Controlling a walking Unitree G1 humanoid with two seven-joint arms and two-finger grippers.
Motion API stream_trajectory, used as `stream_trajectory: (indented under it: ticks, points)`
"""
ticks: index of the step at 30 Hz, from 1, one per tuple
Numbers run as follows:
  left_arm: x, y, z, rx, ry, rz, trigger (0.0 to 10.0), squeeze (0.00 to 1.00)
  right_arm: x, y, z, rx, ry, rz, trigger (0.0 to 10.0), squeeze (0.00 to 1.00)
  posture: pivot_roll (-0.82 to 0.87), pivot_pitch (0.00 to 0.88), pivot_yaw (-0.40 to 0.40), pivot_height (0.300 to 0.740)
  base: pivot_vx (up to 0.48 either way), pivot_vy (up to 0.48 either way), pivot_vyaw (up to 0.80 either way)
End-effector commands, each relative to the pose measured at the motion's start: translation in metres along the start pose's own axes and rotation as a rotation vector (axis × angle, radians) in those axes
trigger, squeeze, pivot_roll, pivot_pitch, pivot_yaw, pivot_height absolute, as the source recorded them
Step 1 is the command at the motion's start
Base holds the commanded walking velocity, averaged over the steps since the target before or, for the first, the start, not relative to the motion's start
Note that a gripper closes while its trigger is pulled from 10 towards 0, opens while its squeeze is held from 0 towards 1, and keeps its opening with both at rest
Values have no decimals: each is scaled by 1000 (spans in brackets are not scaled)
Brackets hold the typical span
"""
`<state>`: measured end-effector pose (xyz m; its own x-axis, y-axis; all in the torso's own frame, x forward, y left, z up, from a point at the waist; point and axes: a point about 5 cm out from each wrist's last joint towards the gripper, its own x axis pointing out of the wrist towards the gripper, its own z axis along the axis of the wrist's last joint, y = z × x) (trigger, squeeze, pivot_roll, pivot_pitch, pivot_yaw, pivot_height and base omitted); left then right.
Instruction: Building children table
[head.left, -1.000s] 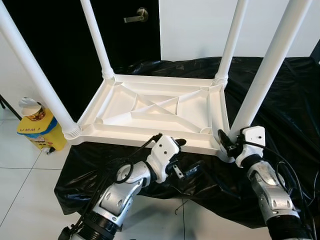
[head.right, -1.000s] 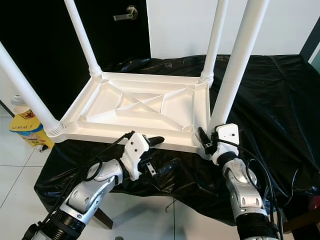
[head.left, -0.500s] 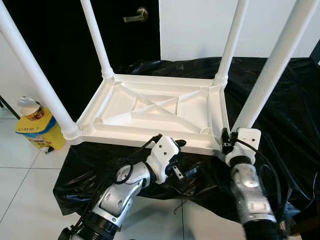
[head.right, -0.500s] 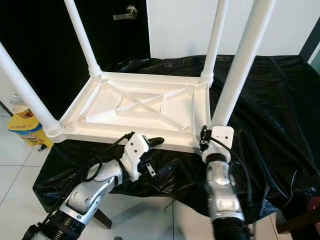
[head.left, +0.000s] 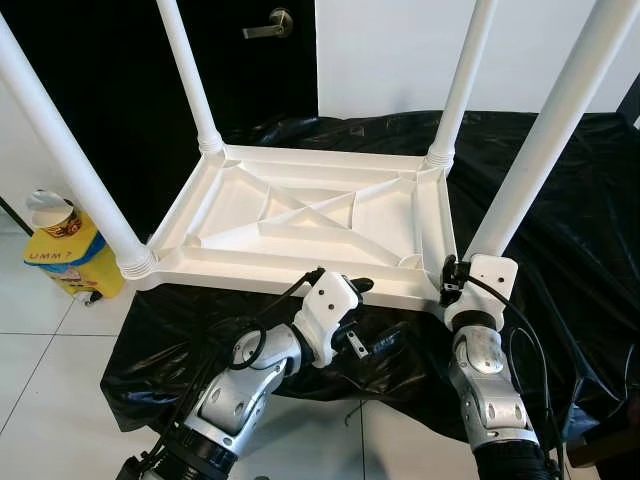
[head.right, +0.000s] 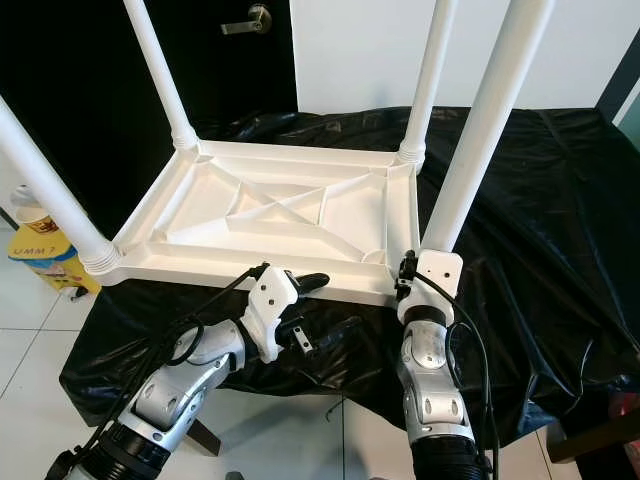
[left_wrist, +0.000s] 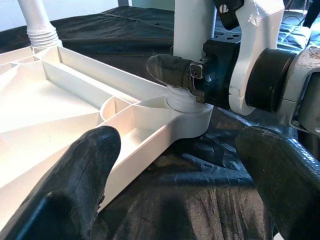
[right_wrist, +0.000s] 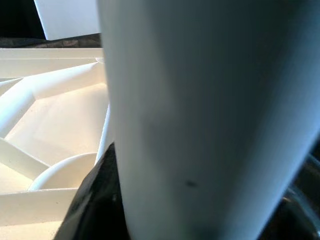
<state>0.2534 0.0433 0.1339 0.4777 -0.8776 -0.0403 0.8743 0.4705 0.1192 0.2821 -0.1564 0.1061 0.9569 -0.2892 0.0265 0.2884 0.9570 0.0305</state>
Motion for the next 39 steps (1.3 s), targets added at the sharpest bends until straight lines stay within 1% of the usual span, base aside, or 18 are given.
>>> stream_trajectory:
  ticks: [1,4,8,11,12,13,17,18,20,22,23,25,28,33,34,36,37,39]
  points:
    - [0,-4,-2,-9,11,-28,10000,0,-6,-2,-16,-13,79,6,10000,1000,22,34,7,740,0,0,0]
    - [0,-4,-2,-9,10,-26,10000,0,-6,-3,-12,-10,57,42,10000,1000,21,33,8,740,0,0,0]
    - [0,-3,-1,-9,10,-24,10000,0,-6,-19,-5,4,16,160,10000,1000,17,32,11,740,0,0,0]
    - [-1,-3,-1,-9,10,-24,10000,0,-6,-21,-4,7,6,206,10000,1000,17,32,11,740,0,0,0]
    - [-1,-3,-1,-8,10,-25,10000,0,-6,-26,-1,0,-13,261,10000,0,15,32,13,740,0,0,0]
    - [-1,-3,-1,-7,10,-26,10000,0,-6,-29,1,-6,-26,296,10000,0,15,32,13,740,0,0,0]
    - [-1,-3,-1,-7,10,-26,10000,0,-6,-30,2,-10,-33,313,10000,0,15,32,13,740,0,0,0]
    - [0,-2,-1,-4,10,-28,10000,0,-3,-35,3,-30,-27,400,10000,0,14,27,17,740,0,0,0]
    - [0,-2,-1,-4,10,-28,10000,0,-3,-35,3,-30,-27,400,10000,0,14,27,17,740,0,0,0]
    - [0,1,0,1,9,-26,10000,0,3,-42,6,-63,2,570,10000,0,15,23,18,740,0,0,0]
    - [0,1,0,1,9,-26,10000,0,3,-42,6,-63,2,570,10000,0,15,23,18,740,0,0,0]
    - [0,2,1,2,9,-24,10000,0,9,-46,10,-116,7,677,10000,0,17,19,21,740,0,0,0]
    - [0,2,0,3,9,-24,10000,0,14,-45,12,-165,4,736,10000,0,19,18,21,740,0,0,0]
    - [0,2,0,5,10,-23,10000,0,17,-42,11,-191,11,777,10000,0,26,10,17,740,0,0,0]
    - [0,3,0,7,10,-21,10000,0,16,-39,8,-196,19,797,2706,0,29,3,15,740,0,0,0]
    - [0,3,0,7,10,-21,10000,0,16,-39,8,-196,19,797,2706,0,29,3,15,740,0,0,0]
    - [0,5,1,9,8,-12,10000,0,15,-38,6,-192,30,806,0,0,31,17,15,740,0,0,0]
    - [0,5,1,9,8,-12,10000,0,15,-38,6,-192,30,806,0,0,31,17,15,740,0,0,0]
